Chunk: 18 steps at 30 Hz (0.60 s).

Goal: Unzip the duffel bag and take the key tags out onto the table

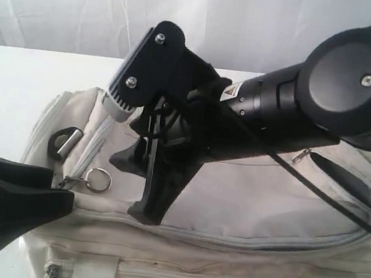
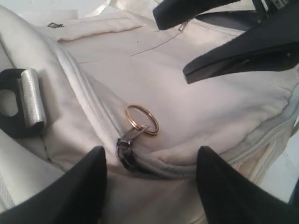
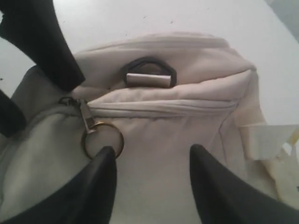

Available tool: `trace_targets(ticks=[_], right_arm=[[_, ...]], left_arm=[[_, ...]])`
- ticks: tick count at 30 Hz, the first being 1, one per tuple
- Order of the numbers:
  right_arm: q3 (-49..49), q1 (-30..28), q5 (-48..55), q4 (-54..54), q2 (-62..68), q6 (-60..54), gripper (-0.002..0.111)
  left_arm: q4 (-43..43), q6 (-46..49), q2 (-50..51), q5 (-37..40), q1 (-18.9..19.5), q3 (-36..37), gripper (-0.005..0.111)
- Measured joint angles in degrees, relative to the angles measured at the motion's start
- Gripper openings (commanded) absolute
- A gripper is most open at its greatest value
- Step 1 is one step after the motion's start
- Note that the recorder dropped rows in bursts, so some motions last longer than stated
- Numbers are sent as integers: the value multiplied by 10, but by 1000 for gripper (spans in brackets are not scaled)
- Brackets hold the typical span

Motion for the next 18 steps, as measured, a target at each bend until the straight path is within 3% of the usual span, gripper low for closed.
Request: trace_targets(ticks=[6, 12, 18], right_arm=[[0, 0, 19, -2, 36, 4, 57], [0, 0, 37, 48, 68, 4, 59], [0, 0, 38, 103, 68, 4, 58]], left_arm=[[-2, 2, -1, 2, 0, 22, 56], [-2, 21, -1, 4, 0, 24, 28], [-1, 52, -1, 0, 0, 24, 16]])
